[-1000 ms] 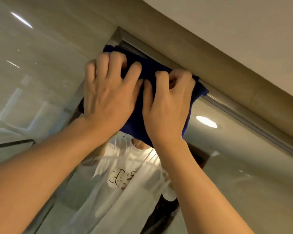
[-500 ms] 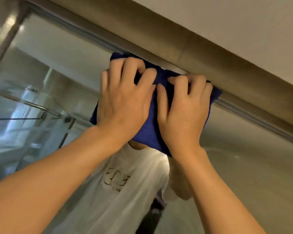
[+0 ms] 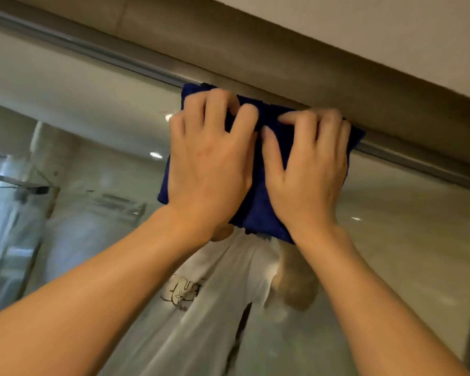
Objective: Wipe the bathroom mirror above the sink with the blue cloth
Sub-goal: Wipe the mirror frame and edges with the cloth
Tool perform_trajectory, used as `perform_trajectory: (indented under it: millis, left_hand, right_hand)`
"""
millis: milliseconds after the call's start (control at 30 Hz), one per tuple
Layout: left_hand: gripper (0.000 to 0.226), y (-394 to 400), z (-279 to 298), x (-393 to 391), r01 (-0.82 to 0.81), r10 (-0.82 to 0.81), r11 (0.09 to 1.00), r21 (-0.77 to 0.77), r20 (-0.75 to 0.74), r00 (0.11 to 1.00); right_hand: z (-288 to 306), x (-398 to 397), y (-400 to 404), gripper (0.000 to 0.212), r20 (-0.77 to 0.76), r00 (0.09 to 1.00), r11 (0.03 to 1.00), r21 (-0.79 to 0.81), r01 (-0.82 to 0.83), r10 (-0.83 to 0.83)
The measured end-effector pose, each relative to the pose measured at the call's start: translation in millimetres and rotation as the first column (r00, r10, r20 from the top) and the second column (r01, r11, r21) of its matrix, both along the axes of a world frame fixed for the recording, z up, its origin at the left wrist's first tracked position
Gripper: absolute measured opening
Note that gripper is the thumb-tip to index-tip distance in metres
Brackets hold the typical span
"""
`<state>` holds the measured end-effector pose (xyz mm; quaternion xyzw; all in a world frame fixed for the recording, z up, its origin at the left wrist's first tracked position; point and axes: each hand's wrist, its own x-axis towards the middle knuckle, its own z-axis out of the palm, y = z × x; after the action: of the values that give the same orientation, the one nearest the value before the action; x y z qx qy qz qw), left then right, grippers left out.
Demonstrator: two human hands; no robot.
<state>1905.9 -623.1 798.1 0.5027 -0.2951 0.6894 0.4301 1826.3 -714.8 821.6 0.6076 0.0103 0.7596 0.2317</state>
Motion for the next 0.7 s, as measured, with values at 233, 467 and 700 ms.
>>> perform_trajectory:
  millis: [233,467,700]
  left_hand:
    - [0.023,-70.9,4.1,-66.5,0.010,-0.012,0.999,0.050,0.044,0.999]
    - [0.020,-118.4,6.9,-114.7,0.055,-0.060,0.996,0.073,0.070,0.996]
    - [0.020,-163.1,10.8,-163.0,0.139,-0.157,0.974,0.178,0.092,0.983]
  right_hand:
    - [-3.5,-70.5,-66.3,0.032,0.019,1.000,0.997,0.082,0.009,-0.010]
    - [-3.9,-119.9,-113.1,0.030,0.079,0.995,0.994,0.094,0.056,-0.064]
    - [-0.6,-164.4,-160.9,0.025,0.151,0.971,0.968,0.196,0.156,-0.187]
